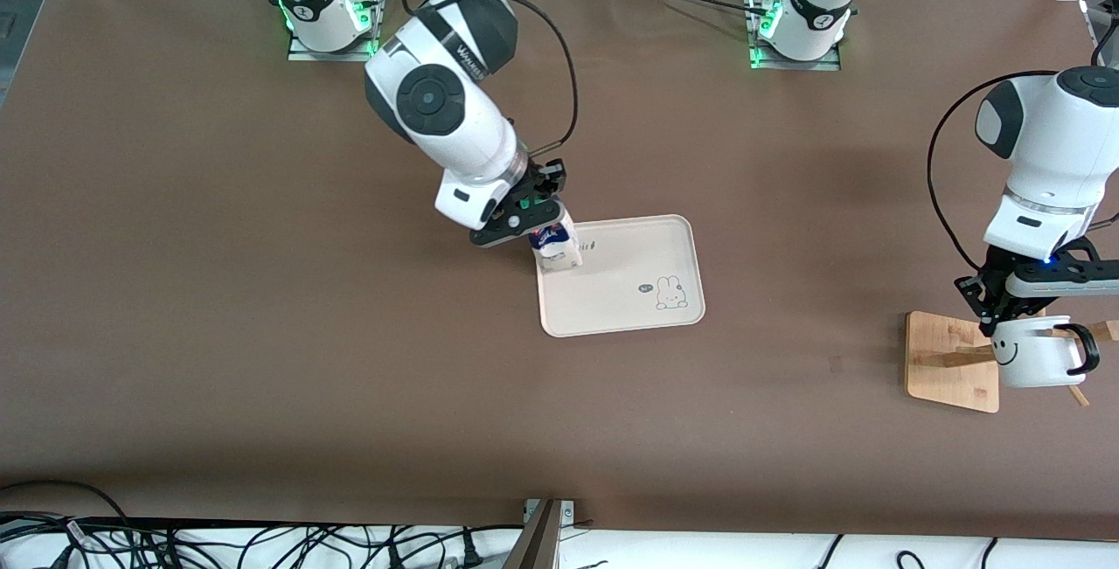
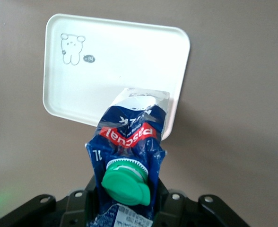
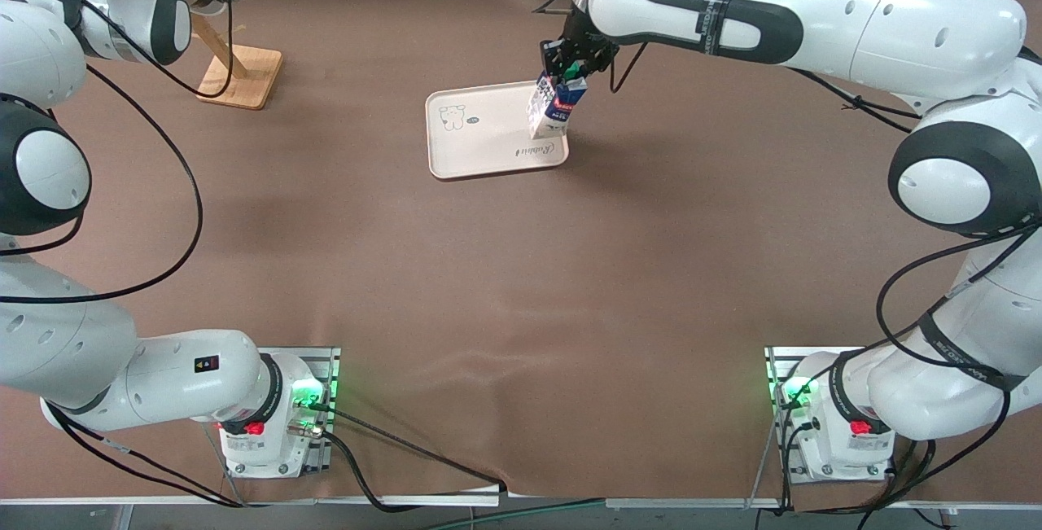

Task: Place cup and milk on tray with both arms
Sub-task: 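Carry the carton with the right gripper toward the white tray, then lower the carton onto the tray while the left gripper lifts the mug off the stand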

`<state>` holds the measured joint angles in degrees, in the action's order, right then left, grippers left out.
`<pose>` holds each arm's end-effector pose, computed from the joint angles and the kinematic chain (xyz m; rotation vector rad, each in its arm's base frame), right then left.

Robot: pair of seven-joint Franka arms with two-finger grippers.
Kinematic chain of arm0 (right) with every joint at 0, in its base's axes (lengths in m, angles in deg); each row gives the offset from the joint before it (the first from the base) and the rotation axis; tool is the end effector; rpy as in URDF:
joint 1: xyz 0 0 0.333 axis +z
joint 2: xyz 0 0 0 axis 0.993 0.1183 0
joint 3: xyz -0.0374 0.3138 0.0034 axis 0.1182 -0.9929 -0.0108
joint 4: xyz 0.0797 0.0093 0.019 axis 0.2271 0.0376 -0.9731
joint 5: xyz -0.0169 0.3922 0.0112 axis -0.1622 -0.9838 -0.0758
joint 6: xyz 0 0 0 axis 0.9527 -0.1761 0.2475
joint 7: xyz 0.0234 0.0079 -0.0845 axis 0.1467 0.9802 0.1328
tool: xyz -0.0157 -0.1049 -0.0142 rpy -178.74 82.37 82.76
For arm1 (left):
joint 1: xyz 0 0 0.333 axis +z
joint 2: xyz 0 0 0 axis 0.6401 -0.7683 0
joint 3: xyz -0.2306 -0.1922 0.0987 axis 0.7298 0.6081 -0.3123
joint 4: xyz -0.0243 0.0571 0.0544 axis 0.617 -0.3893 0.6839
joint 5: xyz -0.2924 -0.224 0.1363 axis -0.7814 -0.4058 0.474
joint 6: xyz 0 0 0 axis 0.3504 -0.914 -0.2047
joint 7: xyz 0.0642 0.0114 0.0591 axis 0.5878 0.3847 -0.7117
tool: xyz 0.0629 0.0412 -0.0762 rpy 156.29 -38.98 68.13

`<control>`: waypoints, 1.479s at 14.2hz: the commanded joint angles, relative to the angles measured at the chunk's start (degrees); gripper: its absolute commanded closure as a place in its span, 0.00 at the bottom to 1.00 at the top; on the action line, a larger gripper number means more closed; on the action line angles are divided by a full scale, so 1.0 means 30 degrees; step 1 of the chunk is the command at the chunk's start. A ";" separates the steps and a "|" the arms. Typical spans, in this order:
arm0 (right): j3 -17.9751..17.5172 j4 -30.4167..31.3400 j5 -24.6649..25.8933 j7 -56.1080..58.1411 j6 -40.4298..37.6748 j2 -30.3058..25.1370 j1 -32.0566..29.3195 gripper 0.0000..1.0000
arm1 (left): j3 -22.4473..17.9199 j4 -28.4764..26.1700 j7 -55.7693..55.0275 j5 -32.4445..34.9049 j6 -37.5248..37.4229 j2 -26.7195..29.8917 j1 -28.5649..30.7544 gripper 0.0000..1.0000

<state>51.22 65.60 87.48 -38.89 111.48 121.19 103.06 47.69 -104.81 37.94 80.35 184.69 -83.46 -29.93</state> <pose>0.5373 0.4617 0.4019 -2.8734 -0.4285 0.1187 0.6146 0.0725 0.3942 -2.8524 0.0153 -0.8980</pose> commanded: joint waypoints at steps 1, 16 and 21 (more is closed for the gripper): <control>0.0116 -0.0551 0.0710 -0.0673 -0.0233 0.0411 0.0969 0.57 | 0.0068 0.0299 0.0020 0.0603 0.0227 0.0282 -0.0419 1.00; 0.0878 -0.3128 0.1562 -0.3253 0.2903 0.4162 0.1499 0.57 | 0.1384 0.0854 -0.1063 0.0398 -0.4215 0.1571 -0.3174 1.00; 0.1960 -0.4440 0.1650 -0.3458 0.0655 0.3928 0.2171 0.58 | 0.2820 0.1526 -0.1004 -0.1056 -0.9866 0.2158 -0.3292 1.00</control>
<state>55.44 56.66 91.18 -47.74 118.00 132.61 107.62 54.81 -101.80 35.23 79.73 161.61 -78.03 -39.90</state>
